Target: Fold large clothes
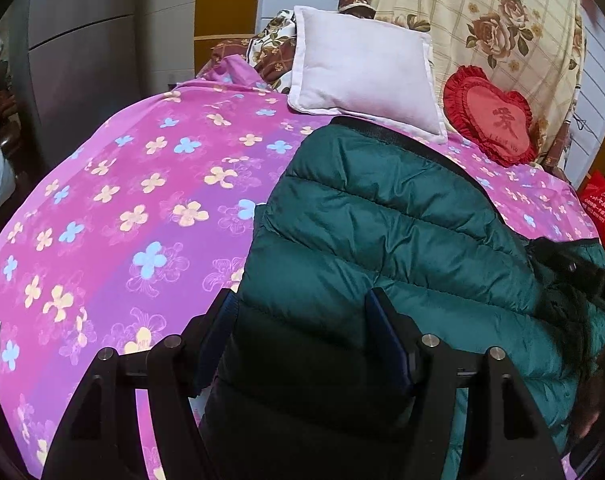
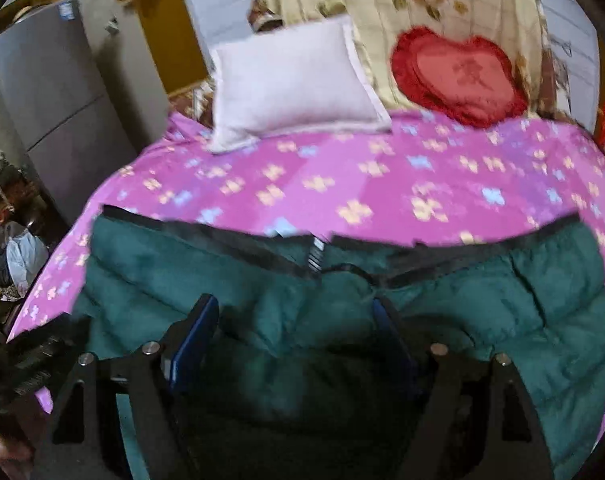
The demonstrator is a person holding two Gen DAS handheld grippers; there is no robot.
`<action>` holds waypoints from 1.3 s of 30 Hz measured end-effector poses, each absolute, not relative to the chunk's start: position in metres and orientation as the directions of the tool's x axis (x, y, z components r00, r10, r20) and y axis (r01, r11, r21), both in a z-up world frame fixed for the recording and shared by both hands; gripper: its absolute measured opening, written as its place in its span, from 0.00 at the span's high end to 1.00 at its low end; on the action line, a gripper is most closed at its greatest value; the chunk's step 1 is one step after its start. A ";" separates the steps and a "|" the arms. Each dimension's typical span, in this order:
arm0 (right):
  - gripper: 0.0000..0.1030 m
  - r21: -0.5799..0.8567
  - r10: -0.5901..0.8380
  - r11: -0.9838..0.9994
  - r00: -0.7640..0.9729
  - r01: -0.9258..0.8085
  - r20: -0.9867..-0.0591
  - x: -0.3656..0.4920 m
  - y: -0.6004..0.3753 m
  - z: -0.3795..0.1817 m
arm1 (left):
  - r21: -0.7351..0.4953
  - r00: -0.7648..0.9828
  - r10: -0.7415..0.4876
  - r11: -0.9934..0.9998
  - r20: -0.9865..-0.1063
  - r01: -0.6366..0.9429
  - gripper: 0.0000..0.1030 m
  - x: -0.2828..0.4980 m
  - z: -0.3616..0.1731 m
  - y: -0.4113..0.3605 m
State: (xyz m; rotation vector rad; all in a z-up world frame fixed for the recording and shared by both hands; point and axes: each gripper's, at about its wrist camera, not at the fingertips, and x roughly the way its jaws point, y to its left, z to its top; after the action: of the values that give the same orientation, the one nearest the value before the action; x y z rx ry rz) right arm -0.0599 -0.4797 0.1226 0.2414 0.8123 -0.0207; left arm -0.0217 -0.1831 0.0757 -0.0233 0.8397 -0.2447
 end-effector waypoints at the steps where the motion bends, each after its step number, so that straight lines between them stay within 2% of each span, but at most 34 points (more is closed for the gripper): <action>1: 0.20 0.193 0.076 0.977 0.685 0.095 -0.725 -0.055 -0.473 0.127 | -0.116 0.641 -0.225 0.971 -0.734 0.208 0.53 -0.022 0.076 -0.183; 8: 0.20 0.172 0.121 0.985 0.731 -0.004 -0.672 -0.033 -0.432 0.145 | -0.125 0.636 -0.234 0.969 -0.736 0.213 0.53 -0.018 0.076 -0.182; 10: 0.25 0.148 0.134 0.988 0.692 -0.040 -0.709 -0.018 -0.417 0.134 | -0.122 0.636 -0.232 0.970 -0.736 0.213 0.53 -0.018 0.075 -0.182; 11: 0.31 0.133 0.128 0.990 0.672 -0.044 -0.729 -0.012 -0.411 0.127 | -0.121 0.636 -0.231 0.970 -0.737 0.211 0.53 -0.017 0.075 -0.182; 16: 0.32 0.182 0.159 0.983 0.562 -0.014 -0.812 0.017 -0.411 0.084 | -0.122 0.635 -0.228 0.971 -0.738 0.206 0.53 -0.014 0.072 -0.182; 21: 0.32 0.213 0.178 0.977 0.570 -0.006 -0.802 0.015 -0.416 0.075 | -0.094 0.643 -0.212 0.973 -0.736 0.212 0.53 -0.017 0.074 -0.187; 25: 0.32 0.281 0.220 0.960 0.626 0.000 -0.749 -0.010 -0.437 0.101 | -0.094 0.650 -0.226 0.968 -0.725 0.232 0.53 -0.017 0.083 -0.188; 28: 0.31 0.232 0.137 0.971 0.674 0.052 -0.726 -0.036 -0.470 0.123 | -0.110 0.660 -0.250 0.963 -0.708 0.246 0.53 -0.014 0.090 -0.189; 31: 0.31 0.077 -0.018 0.990 0.655 0.116 -0.756 -0.054 -0.505 0.131 | -0.121 0.659 -0.266 0.958 -0.703 0.259 0.53 -0.006 0.091 -0.196; 35: 0.31 -0.067 -0.186 0.975 0.615 0.212 -0.766 -0.072 -0.552 0.125 | -0.064 0.652 -0.216 0.966 -0.726 0.249 0.53 0.012 0.084 -0.211; 39: 0.31 -0.060 -0.214 0.959 0.571 0.275 -0.792 -0.075 -0.590 0.107 | -0.062 0.619 -0.202 0.969 -0.759 0.240 0.53 0.027 0.069 -0.216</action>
State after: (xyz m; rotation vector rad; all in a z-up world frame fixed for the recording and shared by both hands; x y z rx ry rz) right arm -0.0751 -0.5901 0.1065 0.0728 0.9189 -0.2871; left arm 0.0265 -0.2159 0.0689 0.0476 0.8674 -0.2542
